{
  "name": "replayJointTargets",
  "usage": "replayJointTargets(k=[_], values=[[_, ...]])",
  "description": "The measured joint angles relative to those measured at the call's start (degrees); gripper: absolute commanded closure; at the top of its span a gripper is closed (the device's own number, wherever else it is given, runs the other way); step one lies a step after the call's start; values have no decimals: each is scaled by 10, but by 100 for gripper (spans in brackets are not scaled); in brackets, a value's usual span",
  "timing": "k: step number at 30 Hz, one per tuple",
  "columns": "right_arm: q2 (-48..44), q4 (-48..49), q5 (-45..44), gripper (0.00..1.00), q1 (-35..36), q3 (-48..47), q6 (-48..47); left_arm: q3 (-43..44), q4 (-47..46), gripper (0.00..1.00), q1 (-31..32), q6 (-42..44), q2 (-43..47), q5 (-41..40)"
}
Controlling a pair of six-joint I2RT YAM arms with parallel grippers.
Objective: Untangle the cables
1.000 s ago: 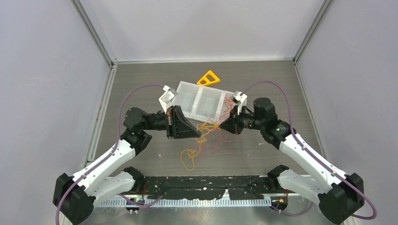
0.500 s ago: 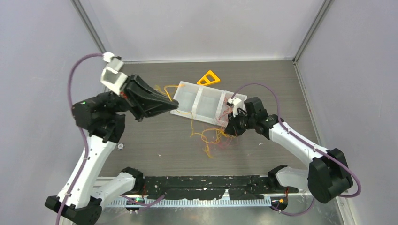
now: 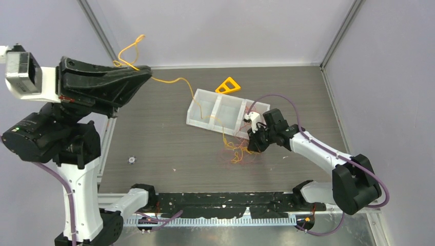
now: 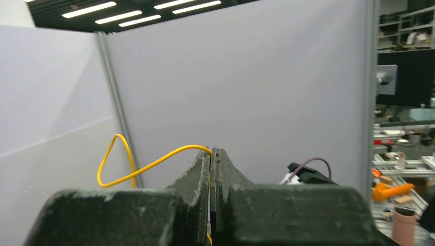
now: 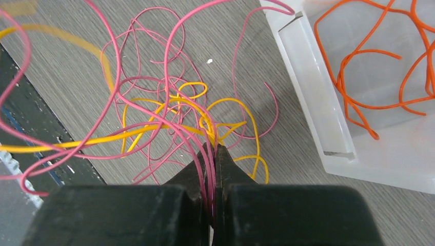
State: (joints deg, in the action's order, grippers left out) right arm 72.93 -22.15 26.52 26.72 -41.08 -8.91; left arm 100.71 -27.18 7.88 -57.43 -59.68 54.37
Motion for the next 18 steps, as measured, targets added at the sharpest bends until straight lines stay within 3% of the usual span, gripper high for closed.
replayJointTargets(k=[5, 11, 14, 18], values=[[-3, -11, -12, 95, 22, 0, -52, 66, 104, 100, -13, 89, -16, -53], [-26, -35, -76, 94, 95, 22, -163, 159, 165, 100, -35, 134, -82, -102], [-28, -47, -115, 94, 97, 48, -213, 221, 199, 100, -40, 155, -115, -138], [-28, -42, -167, 95, 96, 91, -275, 242, 255, 100, -43, 207, -123, -194]])
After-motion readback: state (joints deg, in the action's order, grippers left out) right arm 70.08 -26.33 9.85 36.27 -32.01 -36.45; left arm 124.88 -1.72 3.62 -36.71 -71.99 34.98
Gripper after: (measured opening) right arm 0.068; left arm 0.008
